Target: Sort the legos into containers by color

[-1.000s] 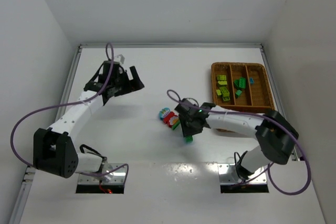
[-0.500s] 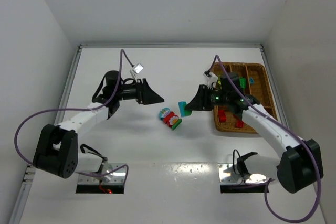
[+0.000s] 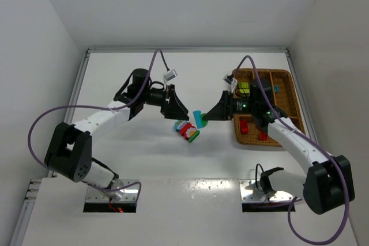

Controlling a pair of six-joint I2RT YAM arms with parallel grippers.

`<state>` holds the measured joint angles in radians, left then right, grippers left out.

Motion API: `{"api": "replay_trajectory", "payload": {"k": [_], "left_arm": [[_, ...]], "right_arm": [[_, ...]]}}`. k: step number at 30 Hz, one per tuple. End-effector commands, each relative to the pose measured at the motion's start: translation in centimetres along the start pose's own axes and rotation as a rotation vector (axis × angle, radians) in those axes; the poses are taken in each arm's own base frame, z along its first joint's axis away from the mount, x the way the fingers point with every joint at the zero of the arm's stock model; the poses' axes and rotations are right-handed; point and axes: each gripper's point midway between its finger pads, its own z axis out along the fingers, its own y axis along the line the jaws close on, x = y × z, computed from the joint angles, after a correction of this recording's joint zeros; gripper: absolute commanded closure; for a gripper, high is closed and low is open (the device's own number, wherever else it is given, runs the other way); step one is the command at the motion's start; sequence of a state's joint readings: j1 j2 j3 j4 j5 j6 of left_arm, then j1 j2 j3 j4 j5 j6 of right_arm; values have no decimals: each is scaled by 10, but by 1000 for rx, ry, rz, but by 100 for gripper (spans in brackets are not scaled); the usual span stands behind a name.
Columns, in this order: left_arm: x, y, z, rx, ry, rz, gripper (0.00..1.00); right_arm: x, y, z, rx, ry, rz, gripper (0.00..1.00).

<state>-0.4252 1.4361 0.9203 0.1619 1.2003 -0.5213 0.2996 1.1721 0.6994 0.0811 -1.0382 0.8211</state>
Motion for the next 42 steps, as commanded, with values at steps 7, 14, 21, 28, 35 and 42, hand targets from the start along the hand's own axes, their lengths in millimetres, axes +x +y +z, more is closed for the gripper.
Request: {"api": "replay_trajectory", "payload": {"k": [7, 14, 21, 28, 35, 42], "left_arm": [[-9, -18, 18, 108, 60, 67, 10], [-11, -30, 29, 161, 90, 90, 16], [-11, -33, 36, 193, 111, 93, 53], [-9, -24, 38, 156, 109, 66, 97], [-9, 18, 24, 20, 74, -57, 100], [-7, 53, 14, -84, 39, -157, 100]], "right_arm": [[-4, 28, 0, -113, 24, -94, 76], [-5, 24, 2, -110, 27, -86, 77], [-6, 22, 3, -110, 27, -86, 77], [-7, 6, 6, -36, 11, -65, 80], [-31, -31, -16, 180, -139, -35, 80], [-80, -70, -66, 555, -357, -8, 80]]}}
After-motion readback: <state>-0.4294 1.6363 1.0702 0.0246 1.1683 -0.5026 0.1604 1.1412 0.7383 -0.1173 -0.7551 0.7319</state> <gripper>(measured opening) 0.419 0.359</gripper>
